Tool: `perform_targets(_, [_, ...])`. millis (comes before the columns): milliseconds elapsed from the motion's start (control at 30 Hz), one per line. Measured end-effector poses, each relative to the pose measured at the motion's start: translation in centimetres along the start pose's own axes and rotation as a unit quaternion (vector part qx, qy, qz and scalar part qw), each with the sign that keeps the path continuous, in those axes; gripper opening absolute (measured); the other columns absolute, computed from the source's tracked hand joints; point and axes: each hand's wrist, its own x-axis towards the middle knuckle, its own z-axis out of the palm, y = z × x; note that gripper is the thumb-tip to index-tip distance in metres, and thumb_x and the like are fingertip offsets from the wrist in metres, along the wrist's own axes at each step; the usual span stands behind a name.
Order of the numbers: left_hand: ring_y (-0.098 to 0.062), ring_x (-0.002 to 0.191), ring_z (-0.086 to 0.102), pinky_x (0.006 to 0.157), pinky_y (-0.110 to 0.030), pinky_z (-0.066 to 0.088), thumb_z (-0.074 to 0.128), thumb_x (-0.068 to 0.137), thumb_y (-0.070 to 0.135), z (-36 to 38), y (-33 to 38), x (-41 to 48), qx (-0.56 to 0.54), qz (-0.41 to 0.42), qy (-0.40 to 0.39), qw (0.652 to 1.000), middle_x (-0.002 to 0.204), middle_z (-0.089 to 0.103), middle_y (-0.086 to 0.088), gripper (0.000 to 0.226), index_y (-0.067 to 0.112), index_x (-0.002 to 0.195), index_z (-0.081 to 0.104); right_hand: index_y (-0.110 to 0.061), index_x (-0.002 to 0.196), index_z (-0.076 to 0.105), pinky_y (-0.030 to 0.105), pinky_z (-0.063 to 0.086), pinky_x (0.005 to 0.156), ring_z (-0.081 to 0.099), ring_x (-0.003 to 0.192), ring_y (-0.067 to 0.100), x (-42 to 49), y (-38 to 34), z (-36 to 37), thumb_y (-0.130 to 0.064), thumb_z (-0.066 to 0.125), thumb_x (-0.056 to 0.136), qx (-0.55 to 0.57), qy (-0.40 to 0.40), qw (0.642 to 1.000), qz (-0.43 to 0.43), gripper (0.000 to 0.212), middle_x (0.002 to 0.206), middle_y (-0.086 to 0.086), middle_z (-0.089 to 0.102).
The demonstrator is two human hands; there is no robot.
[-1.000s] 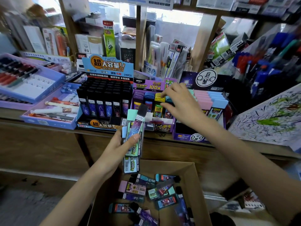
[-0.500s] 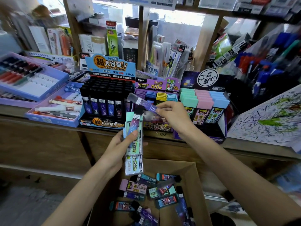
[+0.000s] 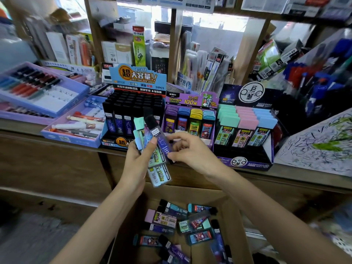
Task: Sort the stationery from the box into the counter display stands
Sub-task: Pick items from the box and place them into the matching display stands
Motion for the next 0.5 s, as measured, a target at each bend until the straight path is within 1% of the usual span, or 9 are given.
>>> perform_targets(67, [-0.027, 0.092, 0.067, 0.075, -0.036, 0.057, 0.060, 0.084, 0.027, -0.4, 0.0, 0.0, 0.008, 0.001, 0.003, 1.000, 0.110, 0.066, -0.019, 0.047, 0.001, 0.123, 0.050, -0.023, 0.116, 0.053, 0.030, 0.052, 0.073, 0.062, 0.071, 0.013, 0.2, -0.4, 0.6, -0.001, 0.063, 0.083, -0.019, -0.029, 0.999, -0.015, 0.041, 0.080, 0.000, 0.061])
perform_targets(167, [-0.034, 0.100, 0.065, 0.082, -0.044, 0.055, 0.060, 0.088, 0.024, -1.3, -0.1, 0.1, 0.033, 0.012, 0.020, 0.999, 0.114, 0.064, -0.022, 0.046, 0.000, 0.125, 0.046, -0.027, 0.110, 0.048, 0.034, 0.050, 0.068, 0.061, 0.068, 0.015, 0.5, -1.0, 1.3, -0.006, 0.061, 0.085, -0.072, -0.052, 0.996, -0.031, 0.035, 0.084, 0.007, 0.064])
perform_targets(200, [-0.034, 0.100, 0.064, 0.083, -0.044, 0.054, 0.060, 0.088, 0.024, -1.6, 0.0, 0.2, 0.045, 0.019, 0.025, 0.998, 0.113, 0.064, -0.022, 0.045, 0.000, 0.124, 0.047, -0.026, 0.108, 0.048, 0.035, 0.048, 0.067, 0.060, 0.067, 0.015, 0.6, -1.1, 1.5, -0.012, 0.061, 0.087, -0.081, -0.053, 0.995, -0.037, 0.028, 0.081, 0.006, 0.063])
perform_targets(267, [-0.034, 0.100, 0.064, 0.084, -0.046, 0.054, 0.060, 0.089, 0.021, -2.1, 0.1, 0.4, 0.061, 0.033, 0.025, 0.997, 0.111, 0.064, -0.021, 0.042, 0.000, 0.122, 0.048, -0.024, 0.103, 0.052, 0.035, 0.044, 0.063, 0.052, 0.060, 0.011, 1.0, -1.2, 2.1, -0.031, 0.055, 0.093, -0.092, -0.036, 0.994, -0.047, 0.013, 0.065, -0.004, 0.056])
perform_targets(300, [-0.033, 0.098, 0.065, 0.083, -0.045, 0.054, 0.059, 0.089, 0.020, -2.4, 0.1, 0.4, 0.066, 0.038, 0.023, 0.997, 0.109, 0.065, -0.020, 0.040, 0.001, 0.122, 0.048, -0.023, 0.099, 0.054, 0.033, 0.043, 0.061, 0.048, 0.056, 0.006, 1.3, -1.2, 2.4, -0.037, 0.051, 0.094, -0.098, -0.022, 0.994, -0.053, 0.015, 0.058, -0.009, 0.051])
perform_targets(333, [-0.030, 0.095, 0.066, 0.080, -0.041, 0.055, 0.059, 0.090, 0.019, -2.6, 0.1, 0.5, 0.070, 0.040, 0.022, 0.997, 0.107, 0.066, -0.017, 0.038, 0.002, 0.122, 0.048, -0.021, 0.094, 0.055, 0.028, 0.041, 0.059, 0.045, 0.053, 0.001, 1.5, -1.3, 2.7, -0.038, 0.049, 0.095, -0.105, -0.010, 0.993, -0.060, 0.018, 0.055, -0.012, 0.049])
perform_targets(400, [-0.023, 0.088, 0.066, 0.071, -0.031, 0.056, 0.059, 0.089, 0.019, -3.1, 0.2, 0.6, 0.066, 0.039, 0.023, 0.997, 0.102, 0.066, -0.011, 0.036, 0.006, 0.121, 0.048, -0.021, 0.087, 0.058, 0.024, 0.039, 0.059, 0.049, 0.058, 0.000, 2.2, -1.9, 3.0, -0.034, 0.051, 0.095, -0.124, 0.004, 0.989, -0.077, 0.017, 0.061, -0.013, 0.052])
perform_targets(433, [-0.020, 0.086, 0.066, 0.069, -0.029, 0.055, 0.060, 0.089, 0.021, -3.5, 0.3, 0.6, 0.062, 0.036, 0.023, 0.997, 0.101, 0.066, -0.009, 0.037, 0.007, 0.122, 0.048, -0.020, 0.088, 0.061, 0.027, 0.043, 0.061, 0.055, 0.064, 0.006, 2.6, -2.2, 2.9, -0.031, 0.053, 0.095, -0.132, 0.011, 0.988, -0.083, 0.016, 0.067, -0.011, 0.057])
perform_targets(500, [-0.021, 0.093, 0.066, 0.074, -0.031, 0.054, 0.061, 0.088, 0.024, -4.3, 0.5, 0.8, 0.064, 0.030, 0.026, 0.997, 0.107, 0.065, -0.009, 0.042, 0.009, 0.124, 0.047, -0.016, 0.094, 0.064, 0.042, 0.052, 0.074, 0.062, 0.078, 0.021, 3.8, -2.8, 2.1, -0.028, 0.054, 0.094, -0.129, 0.055, 0.986, -0.085, 0.016, 0.082, 0.003, 0.065])
